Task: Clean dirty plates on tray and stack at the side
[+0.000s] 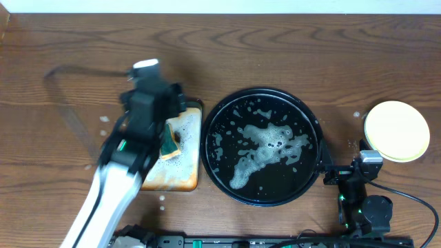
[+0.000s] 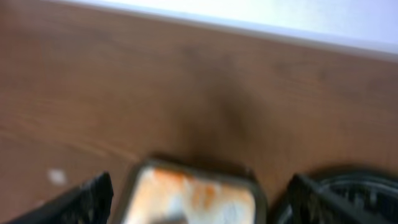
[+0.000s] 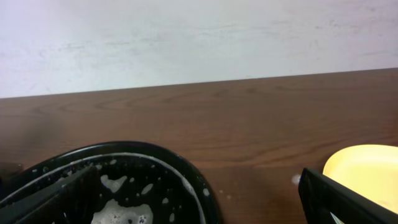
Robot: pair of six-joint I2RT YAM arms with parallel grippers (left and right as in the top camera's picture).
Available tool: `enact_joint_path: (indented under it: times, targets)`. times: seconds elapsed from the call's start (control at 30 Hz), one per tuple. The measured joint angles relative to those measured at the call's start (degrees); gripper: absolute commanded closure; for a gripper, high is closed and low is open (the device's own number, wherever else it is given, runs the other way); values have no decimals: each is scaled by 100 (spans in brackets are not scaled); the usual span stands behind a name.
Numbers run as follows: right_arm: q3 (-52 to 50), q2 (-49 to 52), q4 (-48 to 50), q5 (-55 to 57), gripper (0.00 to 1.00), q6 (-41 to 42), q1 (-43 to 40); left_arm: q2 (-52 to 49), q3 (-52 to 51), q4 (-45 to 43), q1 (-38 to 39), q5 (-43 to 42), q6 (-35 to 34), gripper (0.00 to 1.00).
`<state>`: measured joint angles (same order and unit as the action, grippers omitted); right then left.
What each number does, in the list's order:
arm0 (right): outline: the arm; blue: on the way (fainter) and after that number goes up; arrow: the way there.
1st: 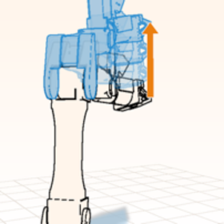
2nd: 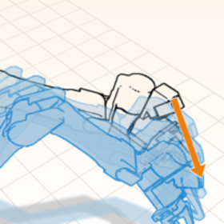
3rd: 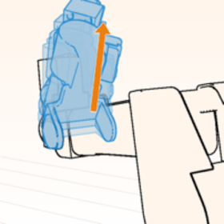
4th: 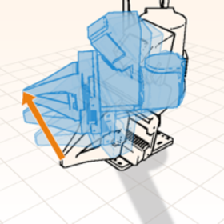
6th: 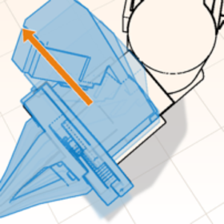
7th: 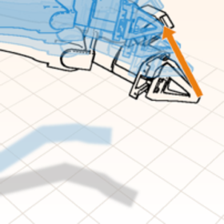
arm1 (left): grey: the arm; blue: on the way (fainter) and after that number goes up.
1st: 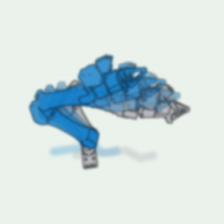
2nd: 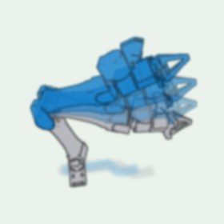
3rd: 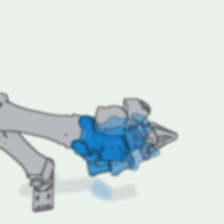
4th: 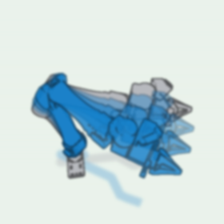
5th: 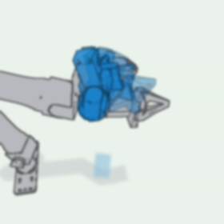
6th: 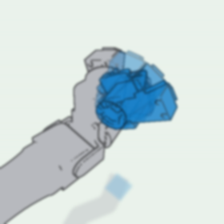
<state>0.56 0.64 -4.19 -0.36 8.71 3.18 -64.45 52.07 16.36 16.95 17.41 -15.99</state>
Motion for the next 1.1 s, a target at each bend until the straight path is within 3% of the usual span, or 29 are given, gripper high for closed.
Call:
enact_joint_path:
  times: [0.13,0.57,0.83,0.97,1.1]
  targets:
    - [0,0,0,0,1,0,0,1226,-1025,-619,-402,120,2,10]
    - [0,0,-2,0,1,0,2,5152,-3088,-780,-1300,-55,-2,10]
    - [0,0,-2,0,1,0,2,6299,-4096,-1078,-1320,-101,-2,10]
    - [0,-2,-4,0,1,0,2,6387,-4538,-1738,-1366,-96,-4,10]
    - [0,-2,-2,0,1,0,2,6387,-4903,-1862,-1375,-101,-2,9]
